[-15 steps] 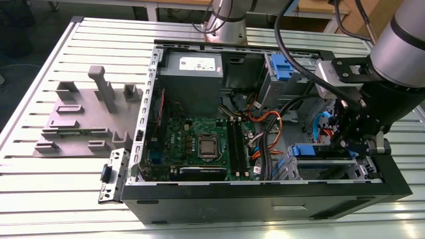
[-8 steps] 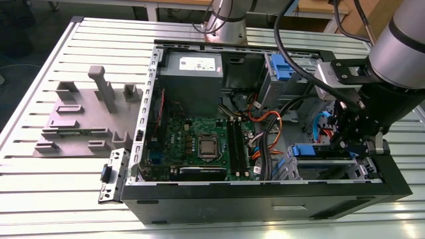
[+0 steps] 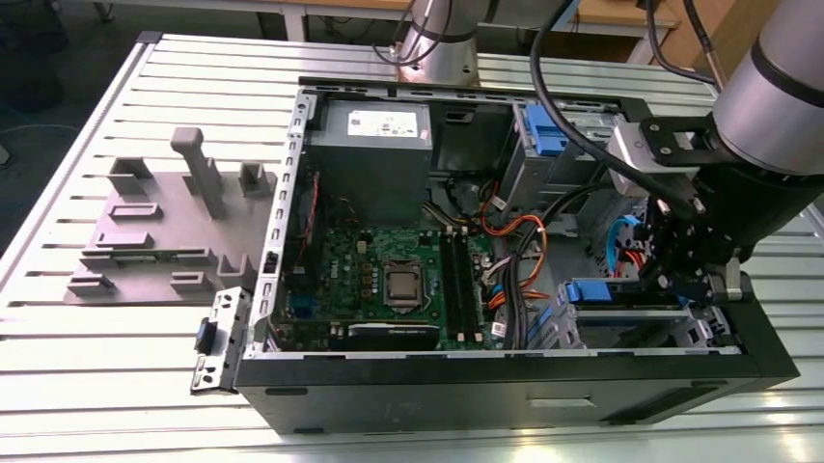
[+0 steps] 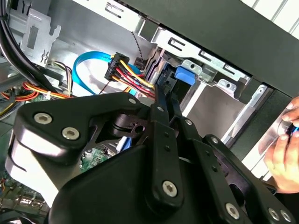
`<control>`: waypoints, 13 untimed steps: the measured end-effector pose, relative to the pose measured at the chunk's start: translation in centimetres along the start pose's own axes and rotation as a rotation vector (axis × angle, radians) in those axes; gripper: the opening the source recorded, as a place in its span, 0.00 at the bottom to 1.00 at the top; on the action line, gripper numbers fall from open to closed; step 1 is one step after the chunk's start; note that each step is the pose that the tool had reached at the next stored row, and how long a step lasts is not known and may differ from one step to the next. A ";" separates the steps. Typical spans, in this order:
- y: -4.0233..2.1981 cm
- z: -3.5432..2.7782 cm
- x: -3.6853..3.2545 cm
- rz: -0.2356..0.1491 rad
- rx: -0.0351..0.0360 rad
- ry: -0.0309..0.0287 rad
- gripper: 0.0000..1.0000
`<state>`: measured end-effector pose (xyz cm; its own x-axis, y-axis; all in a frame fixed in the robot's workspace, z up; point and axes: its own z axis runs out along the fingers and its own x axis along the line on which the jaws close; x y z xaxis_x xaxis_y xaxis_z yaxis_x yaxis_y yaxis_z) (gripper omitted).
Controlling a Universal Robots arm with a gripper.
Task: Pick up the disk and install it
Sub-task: 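Insert the first disk wire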
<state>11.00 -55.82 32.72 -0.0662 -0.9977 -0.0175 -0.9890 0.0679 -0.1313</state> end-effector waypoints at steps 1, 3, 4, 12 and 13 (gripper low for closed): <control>0.00 0.00 0.00 0.000 0.0000 0.0001 0.17; 0.00 0.01 0.00 0.000 0.0000 -0.0001 0.17; 0.00 0.03 0.00 0.000 -0.0001 -0.0005 0.18; -0.15 -1.02 -0.02 0.000 -0.0012 0.0001 0.25; -0.16 -1.05 -0.02 0.000 -0.0014 -0.0001 0.25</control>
<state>11.02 -55.82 33.78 -0.0662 -0.9977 -0.0176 -0.9892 0.0679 -0.1299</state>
